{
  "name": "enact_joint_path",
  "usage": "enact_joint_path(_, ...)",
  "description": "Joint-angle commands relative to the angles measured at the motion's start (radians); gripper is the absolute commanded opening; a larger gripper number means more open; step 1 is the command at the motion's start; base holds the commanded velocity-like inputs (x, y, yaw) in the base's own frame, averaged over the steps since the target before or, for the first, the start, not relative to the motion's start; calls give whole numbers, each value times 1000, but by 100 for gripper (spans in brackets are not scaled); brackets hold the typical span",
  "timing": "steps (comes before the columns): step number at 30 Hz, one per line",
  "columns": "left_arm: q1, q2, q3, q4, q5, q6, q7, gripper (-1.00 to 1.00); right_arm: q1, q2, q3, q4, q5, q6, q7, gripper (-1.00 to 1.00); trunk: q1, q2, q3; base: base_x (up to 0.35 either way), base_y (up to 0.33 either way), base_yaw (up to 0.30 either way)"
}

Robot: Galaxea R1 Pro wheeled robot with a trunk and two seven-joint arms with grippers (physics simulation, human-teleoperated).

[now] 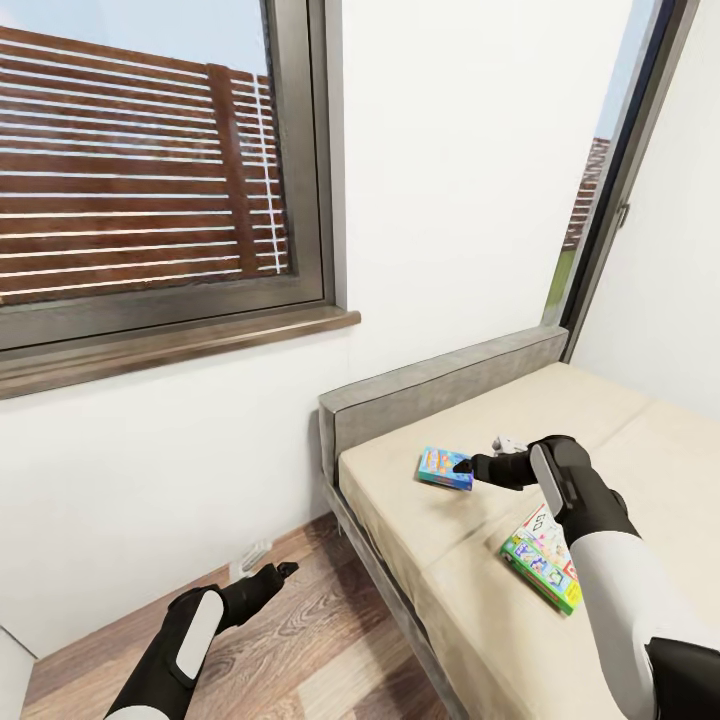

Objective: Put all the toys in the child's room - the three board games (two on the bed and one on the table), the two jigsaw puzzles on the table, and the tennis ball on the table - inside the toy box on the table in the child's room.

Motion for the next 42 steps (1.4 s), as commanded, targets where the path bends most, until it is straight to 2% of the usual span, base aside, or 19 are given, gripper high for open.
enact_joint_path(1, 1, 1, 6, -2, 0, 7, -3, 100, 5, -3, -1, -6, -9, 3, -3, 100, 0, 0, -1, 0, 0, 62)
enact_joint_path(12, 5, 6, 7, -6, 0, 7, 1, 100, 67, -13, -3, -68, -17, -3, -5, 100, 0, 0, -1, 0, 0, 173)
enact_joint_path(17, 5, 6, 7, -6, 0, 7, 3, 100, 76, -12, -5, -96, -17, 0, -7, 100, 0, 0, -1, 0, 0, 130)
enact_joint_path(18, 5, 6, 7, -6, 0, 7, 3, 100, 76, -12, -5, -140, -17, 0, -7, 100, 0, 0, -1, 0, 0, 62)
enact_joint_path(42, 7, 5, 8, -6, 0, 6, 3, 100, 79, -11, -3, -148, -16, 3, -8, 100, 0, 0, -1, 0, 0, 13)
